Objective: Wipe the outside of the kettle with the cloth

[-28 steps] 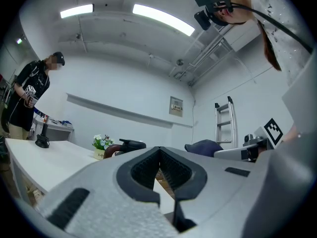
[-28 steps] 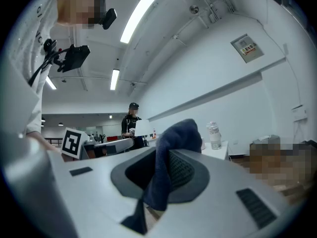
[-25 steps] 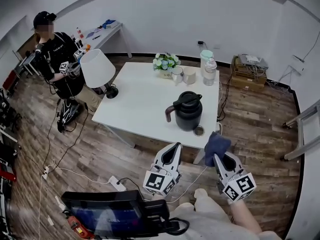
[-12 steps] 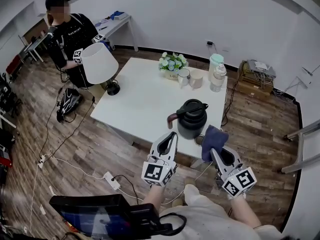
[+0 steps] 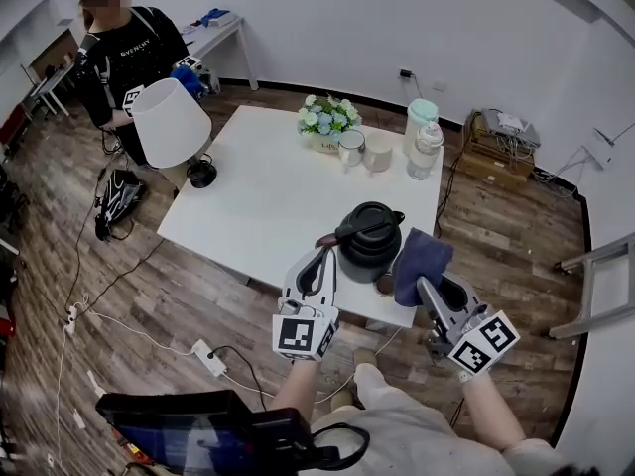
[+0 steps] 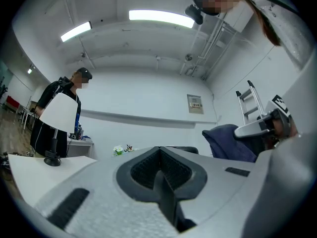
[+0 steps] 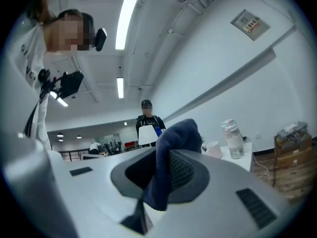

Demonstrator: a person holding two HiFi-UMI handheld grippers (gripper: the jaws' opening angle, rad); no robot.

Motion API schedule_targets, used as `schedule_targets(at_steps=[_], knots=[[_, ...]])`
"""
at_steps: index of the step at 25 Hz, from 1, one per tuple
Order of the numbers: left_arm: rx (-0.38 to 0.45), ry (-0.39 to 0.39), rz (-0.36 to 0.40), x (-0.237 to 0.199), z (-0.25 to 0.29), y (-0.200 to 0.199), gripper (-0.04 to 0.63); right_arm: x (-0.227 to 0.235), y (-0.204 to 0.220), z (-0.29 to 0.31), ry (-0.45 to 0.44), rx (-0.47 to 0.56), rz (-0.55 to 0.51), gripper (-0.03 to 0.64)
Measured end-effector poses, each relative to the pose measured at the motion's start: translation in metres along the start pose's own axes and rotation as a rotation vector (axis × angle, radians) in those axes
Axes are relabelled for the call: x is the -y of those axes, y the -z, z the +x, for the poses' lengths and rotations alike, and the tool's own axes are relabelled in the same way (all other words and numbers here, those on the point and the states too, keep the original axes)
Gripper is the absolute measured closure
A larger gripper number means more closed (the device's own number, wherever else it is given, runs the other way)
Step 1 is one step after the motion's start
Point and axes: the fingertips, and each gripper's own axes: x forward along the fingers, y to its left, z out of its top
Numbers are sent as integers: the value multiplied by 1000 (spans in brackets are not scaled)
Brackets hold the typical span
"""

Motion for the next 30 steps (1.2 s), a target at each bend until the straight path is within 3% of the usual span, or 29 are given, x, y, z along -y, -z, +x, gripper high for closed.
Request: schedule_targets(at_steps=[5, 9, 16, 30], knots=[[6, 46, 12, 8, 9, 0, 588, 23, -19, 28, -122, 18, 257, 561], [5, 38, -22, 10, 14, -1, 588, 42, 0, 48, -118, -48, 368, 561], [-2, 60, -4, 22, 25, 3, 588, 69, 56, 51, 8, -213, 347, 561], [19, 33, 7, 30, 29, 9, 588, 99, 115, 49, 137, -301, 362, 561]])
